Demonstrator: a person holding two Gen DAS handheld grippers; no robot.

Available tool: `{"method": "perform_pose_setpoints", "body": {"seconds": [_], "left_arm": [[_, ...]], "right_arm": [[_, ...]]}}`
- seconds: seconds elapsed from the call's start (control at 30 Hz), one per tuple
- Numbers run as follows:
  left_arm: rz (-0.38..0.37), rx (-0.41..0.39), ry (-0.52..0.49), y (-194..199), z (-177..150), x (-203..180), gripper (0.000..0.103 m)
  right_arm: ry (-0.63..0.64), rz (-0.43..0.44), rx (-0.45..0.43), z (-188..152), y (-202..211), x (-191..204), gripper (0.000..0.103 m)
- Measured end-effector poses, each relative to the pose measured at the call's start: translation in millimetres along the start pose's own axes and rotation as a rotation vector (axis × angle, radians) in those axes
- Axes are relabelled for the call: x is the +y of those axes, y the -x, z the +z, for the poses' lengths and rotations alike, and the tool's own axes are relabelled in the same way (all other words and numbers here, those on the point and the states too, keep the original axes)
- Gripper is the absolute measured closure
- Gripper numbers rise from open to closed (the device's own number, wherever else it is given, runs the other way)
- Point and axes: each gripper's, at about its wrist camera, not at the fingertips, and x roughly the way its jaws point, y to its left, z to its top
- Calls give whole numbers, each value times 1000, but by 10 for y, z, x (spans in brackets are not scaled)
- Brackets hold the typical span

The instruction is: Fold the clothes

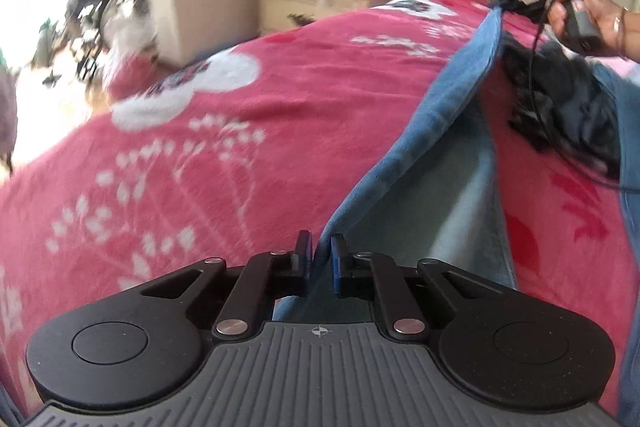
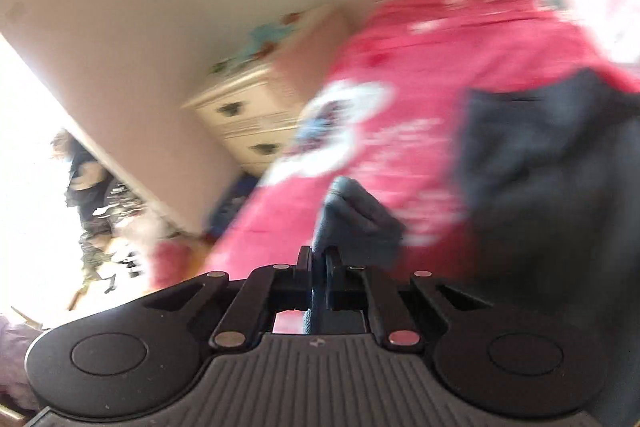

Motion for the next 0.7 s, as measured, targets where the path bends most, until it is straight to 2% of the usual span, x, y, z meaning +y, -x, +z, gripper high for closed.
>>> {"method": "perform_pose_setpoints", "body": {"seconds": [0.03,0.07,0.1,0.17,0.2,0.23,0.3,0.37,0.5,0.63,0.7], "left_arm": [[0,13,40,-25,6,66,95],[-2,28,84,-55,14,134,95],[-6,41,133,-81,17,200,94],[-20,58,231,-117,13,314,92],[-27,63,255,-122,8,338,90],[-32,65,258,-115,4,338,88],[-33,65,244,-88,-5,317,73],[-33,65,231,-61,-24,298,68],[-24,85,245,-74,-46,295,65],[-6,88,243,-93,-52,260,66],[2,89,238,-110,-70,246,66]], "right_arm": [[24,32,44,23,-123,185,70],[48,27,70,13,-199,332,44],[72,8,63,-17,-204,418,39],[109,-23,48,-75,-203,553,38],[94,-11,40,-89,-170,511,38],[75,-5,33,-108,-127,453,38],[18,-6,24,-101,-82,274,38],[-21,-13,32,-158,26,78,38],[-18,-68,109,-370,73,-169,42],[104,-92,166,-618,21,-133,55],[128,-118,191,-656,-99,-122,55]]}}
